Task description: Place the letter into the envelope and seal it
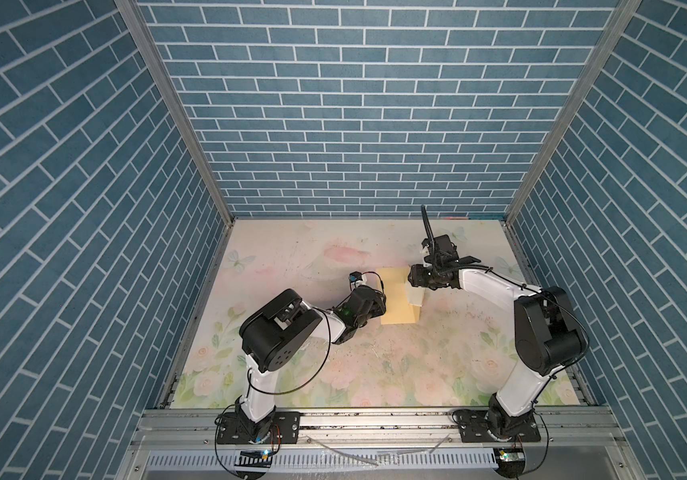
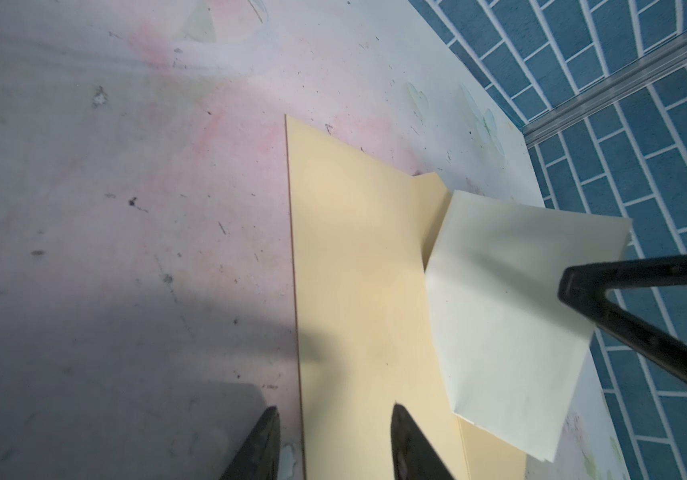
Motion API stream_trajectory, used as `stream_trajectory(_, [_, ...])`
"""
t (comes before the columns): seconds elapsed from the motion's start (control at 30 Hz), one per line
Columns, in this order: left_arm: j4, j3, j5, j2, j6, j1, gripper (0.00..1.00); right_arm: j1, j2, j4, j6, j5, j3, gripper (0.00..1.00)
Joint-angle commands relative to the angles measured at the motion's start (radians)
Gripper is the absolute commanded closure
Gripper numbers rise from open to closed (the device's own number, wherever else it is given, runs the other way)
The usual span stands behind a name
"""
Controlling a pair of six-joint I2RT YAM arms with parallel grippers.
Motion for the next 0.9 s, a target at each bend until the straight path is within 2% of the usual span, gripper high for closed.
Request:
stream_trajectory(0.0, [-0.04, 0.007, 0.012, 0.027, 0.002, -0.003, 0.55, -0.03, -0.01, -0.045, -0.019, 0.022, 0.054, 0.42])
stream_trajectory(0.4, [-0.046, 0.024, 0.025, 0.034, 0.005, -0.003, 0.57, -0.103, 0.046, -0.015, -0.002, -0.044, 0.073, 0.42])
stream_trajectory(0.57, [-0.05, 0.028, 0.027, 0.036, 0.006, -0.003, 0.57, -0.134, 0.072, 0.025, 0.018, -0.125, 0.073, 0.49])
stream_trajectory(0.8, [-0.053, 0.028, 0.027, 0.038, 0.007, -0.003, 0.57, -0.158, 0.093, 0.069, 0.026, -0.171, 0.077, 0.6])
stream_trajectory(0.87, [-0.052, 0.029, 0.027, 0.039, 0.006, -0.003, 0.57, -0.165, 0.104, 0.072, 0.025, -0.185, 0.085, 0.67])
